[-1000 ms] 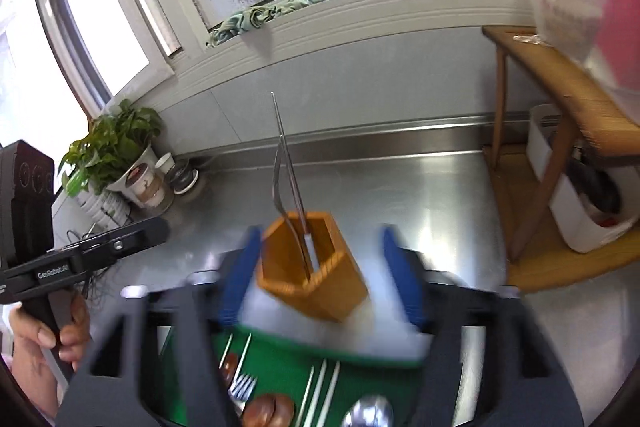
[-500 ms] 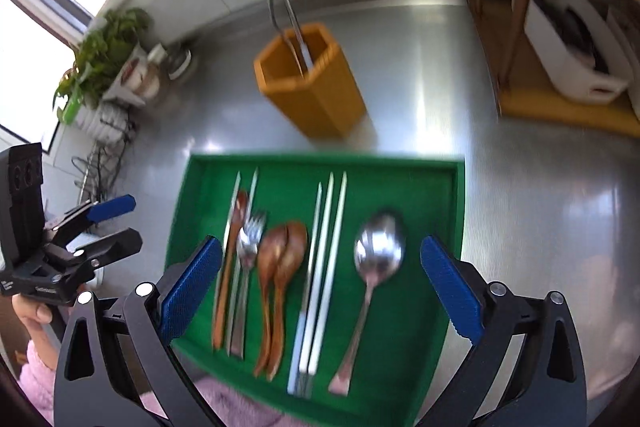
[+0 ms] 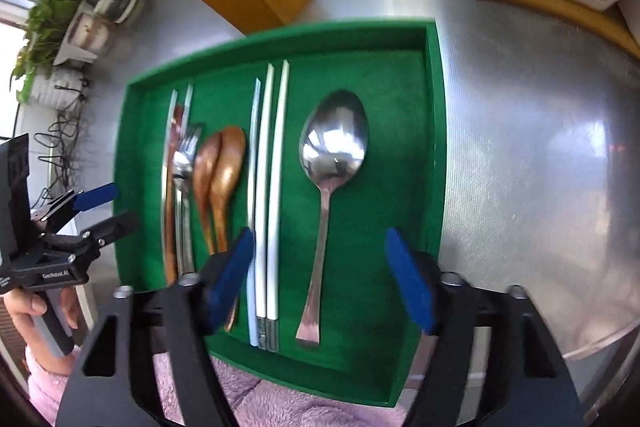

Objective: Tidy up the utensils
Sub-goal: 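Grasp a thin silver utensil with the left tool while the right grasps the silver spoon, then lift the silver utensil with the left tool while the right lifts the spoon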

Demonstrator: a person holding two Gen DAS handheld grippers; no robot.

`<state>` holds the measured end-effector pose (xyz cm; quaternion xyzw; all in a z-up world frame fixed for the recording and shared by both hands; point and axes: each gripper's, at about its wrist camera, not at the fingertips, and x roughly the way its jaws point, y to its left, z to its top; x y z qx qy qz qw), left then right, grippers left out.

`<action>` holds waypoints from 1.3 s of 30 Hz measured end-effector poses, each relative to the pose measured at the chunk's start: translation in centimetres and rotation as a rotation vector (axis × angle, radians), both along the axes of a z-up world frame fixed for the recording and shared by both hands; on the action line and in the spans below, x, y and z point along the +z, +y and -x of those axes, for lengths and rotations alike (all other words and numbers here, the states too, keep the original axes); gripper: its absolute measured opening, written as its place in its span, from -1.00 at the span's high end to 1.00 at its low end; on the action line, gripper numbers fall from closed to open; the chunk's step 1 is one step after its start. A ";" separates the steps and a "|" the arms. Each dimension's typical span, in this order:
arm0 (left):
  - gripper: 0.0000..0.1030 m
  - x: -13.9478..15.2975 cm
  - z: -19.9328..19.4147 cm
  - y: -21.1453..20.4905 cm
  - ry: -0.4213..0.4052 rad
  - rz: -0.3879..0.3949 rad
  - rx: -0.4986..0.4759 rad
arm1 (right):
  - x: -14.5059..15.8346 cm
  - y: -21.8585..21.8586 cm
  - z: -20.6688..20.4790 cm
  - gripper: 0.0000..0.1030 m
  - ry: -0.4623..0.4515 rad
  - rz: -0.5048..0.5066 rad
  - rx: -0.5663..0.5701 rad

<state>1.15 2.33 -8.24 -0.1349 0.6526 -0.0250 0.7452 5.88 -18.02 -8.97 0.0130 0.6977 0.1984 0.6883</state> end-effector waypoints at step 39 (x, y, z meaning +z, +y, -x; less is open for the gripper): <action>0.80 -2.3 -2.4 -2.2 0.184 -0.186 -0.085 | -2.5 5.3 -0.2 0.62 0.138 0.261 0.076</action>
